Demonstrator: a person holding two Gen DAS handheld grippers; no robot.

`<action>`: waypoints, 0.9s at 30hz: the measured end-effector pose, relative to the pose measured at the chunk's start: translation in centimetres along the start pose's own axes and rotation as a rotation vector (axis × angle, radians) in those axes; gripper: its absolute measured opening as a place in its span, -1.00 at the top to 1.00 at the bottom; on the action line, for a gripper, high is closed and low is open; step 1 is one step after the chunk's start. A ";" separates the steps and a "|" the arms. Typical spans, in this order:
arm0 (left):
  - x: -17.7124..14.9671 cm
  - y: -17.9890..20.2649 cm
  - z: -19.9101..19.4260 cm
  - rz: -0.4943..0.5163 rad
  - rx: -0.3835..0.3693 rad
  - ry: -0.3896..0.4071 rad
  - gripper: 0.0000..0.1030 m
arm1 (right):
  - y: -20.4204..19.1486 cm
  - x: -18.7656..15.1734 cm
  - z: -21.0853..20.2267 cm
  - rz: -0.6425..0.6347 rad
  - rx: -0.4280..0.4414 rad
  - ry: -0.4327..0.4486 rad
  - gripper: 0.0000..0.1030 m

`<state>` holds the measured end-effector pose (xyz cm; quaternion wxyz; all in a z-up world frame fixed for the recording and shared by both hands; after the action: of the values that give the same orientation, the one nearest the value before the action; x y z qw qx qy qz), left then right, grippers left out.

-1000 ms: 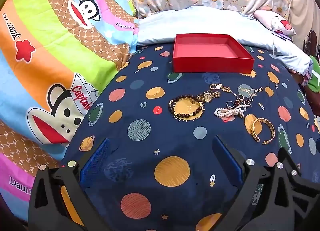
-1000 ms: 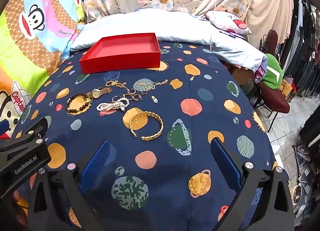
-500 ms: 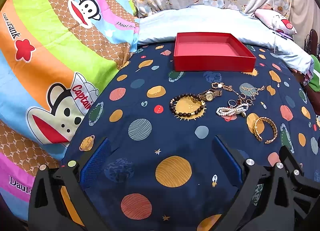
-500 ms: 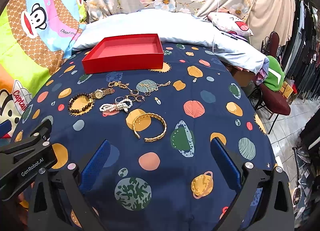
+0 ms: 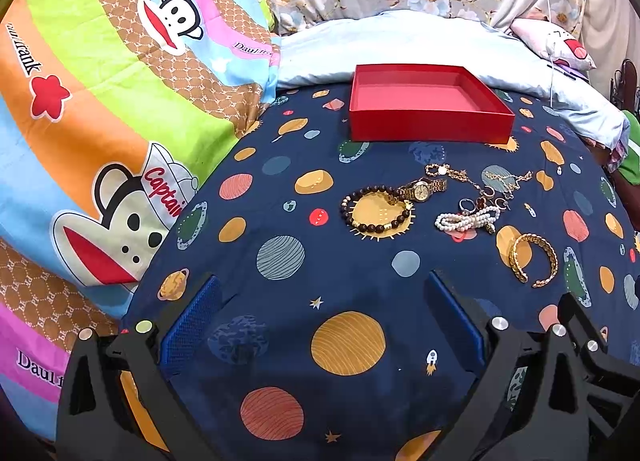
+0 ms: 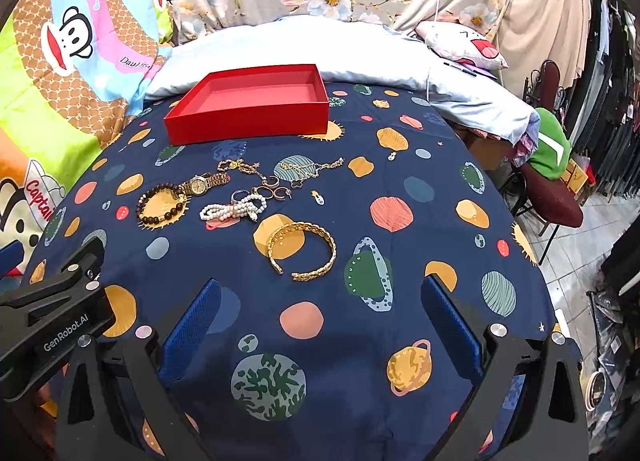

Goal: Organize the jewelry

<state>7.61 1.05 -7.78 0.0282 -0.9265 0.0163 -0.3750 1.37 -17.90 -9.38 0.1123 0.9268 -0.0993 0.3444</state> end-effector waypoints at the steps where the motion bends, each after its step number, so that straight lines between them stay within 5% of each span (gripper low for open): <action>1: 0.0 0.0 -0.1 0.001 0.001 -0.001 -0.90 | 0.0 0.0 0.0 0.000 0.001 -0.001 -0.90; 27: 0.0 -0.2 0.2 -0.004 0.000 -0.001 -0.88 | 0.0 -0.4 0.3 0.007 0.007 -0.004 -0.90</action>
<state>7.77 1.26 -7.90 0.0273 -0.9267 0.0144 -0.3746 1.30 -17.97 -9.84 0.1078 0.9274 -0.1018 0.3433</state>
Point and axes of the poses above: each gripper's, at about its wrist camera, not at the fingertips, and z roughly the way its jaws point, y to its right, x to its top, the point moved 10 cm from there along z, roughly the way its jaws point, and after that the axes turned 7 degrees about -z, right-handed, at the moved point
